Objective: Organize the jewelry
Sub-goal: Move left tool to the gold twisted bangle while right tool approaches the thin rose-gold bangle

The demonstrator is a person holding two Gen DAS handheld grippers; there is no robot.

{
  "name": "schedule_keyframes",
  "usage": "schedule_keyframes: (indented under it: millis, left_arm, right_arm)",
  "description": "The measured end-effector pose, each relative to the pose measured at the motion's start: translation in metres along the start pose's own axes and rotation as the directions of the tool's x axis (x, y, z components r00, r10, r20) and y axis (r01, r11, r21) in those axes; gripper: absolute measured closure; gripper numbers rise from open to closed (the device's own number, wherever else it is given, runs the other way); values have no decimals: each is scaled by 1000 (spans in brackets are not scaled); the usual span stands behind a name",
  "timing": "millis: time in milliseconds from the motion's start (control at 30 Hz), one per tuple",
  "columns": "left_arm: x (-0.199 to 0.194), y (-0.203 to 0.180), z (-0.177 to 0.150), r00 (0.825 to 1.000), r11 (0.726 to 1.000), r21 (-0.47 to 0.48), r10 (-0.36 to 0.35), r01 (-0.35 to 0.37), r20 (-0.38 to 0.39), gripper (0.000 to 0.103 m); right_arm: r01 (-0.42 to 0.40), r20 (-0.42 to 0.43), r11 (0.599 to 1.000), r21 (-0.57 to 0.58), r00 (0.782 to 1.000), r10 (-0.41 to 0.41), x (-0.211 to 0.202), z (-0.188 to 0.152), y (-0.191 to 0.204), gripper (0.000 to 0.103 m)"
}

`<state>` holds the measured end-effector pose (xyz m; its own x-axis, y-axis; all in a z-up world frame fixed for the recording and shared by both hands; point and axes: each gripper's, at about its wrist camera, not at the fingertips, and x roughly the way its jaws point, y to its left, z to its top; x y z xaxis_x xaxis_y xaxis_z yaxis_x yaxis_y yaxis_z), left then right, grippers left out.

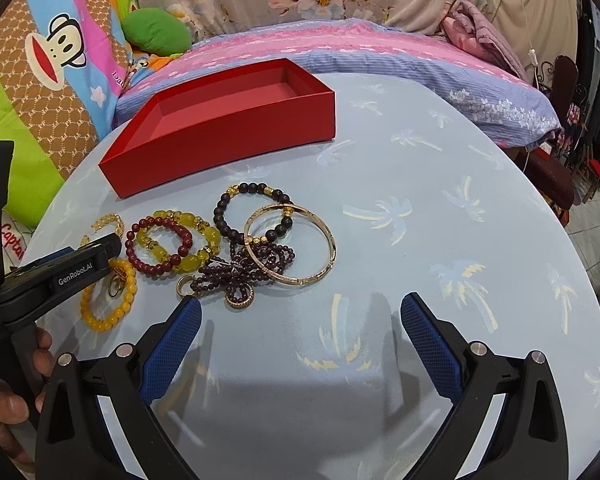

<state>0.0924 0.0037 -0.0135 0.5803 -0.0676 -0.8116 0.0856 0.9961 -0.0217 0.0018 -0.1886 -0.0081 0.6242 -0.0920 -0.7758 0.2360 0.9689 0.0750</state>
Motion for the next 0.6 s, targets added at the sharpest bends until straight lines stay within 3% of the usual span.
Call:
schedule_keyframes:
  millis: [67,267,600]
  left_arm:
    - [-2,-1,2,1000,1000,5,-13,13,15,51]
    - [-9,1,-2,998,999,-15,-41,42,39,51]
    - [-18,3,-12,998,999,-15,-28,29,60,51]
  right_arm:
    - [-1,-6,1000,0,1000,1,1,0,0,8]
    - [-1,-14,1000,7,1000,1,2,3,-6,16]
    - [-29,-11,999,36,999,30,18,29,-12,32]
